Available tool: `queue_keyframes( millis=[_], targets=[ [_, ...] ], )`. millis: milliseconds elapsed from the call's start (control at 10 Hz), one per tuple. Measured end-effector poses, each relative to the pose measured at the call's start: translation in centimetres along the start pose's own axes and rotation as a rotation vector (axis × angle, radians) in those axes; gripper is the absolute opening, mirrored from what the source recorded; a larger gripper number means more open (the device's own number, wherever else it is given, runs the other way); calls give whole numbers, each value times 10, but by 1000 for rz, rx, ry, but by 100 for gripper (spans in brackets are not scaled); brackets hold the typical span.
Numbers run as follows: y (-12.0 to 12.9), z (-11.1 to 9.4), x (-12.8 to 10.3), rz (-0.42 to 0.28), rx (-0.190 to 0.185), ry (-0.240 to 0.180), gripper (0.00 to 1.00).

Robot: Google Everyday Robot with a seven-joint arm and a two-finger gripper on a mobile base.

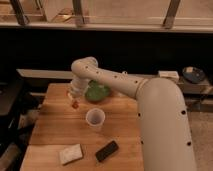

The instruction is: Place the pepper in the ceramic bowl

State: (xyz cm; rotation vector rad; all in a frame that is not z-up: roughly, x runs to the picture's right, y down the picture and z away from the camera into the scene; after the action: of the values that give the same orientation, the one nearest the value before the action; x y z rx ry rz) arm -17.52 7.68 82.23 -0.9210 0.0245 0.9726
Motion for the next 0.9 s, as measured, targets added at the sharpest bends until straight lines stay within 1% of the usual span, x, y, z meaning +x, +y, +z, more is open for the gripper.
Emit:
queue_keyframes(
  millis=[100,200,300,500,800,900],
  targets=[
    [-2,-1,0,4,7,1,0],
    [-11,-4,0,31,22,-4,0],
    [-38,-15,3,91,53,-20,0],
    [-74,-31,8,189,87,-46,0],
    [-117,-49,14,297,131,-70,0],
    [-124,-52,16,314,140,-69,0]
  ],
)
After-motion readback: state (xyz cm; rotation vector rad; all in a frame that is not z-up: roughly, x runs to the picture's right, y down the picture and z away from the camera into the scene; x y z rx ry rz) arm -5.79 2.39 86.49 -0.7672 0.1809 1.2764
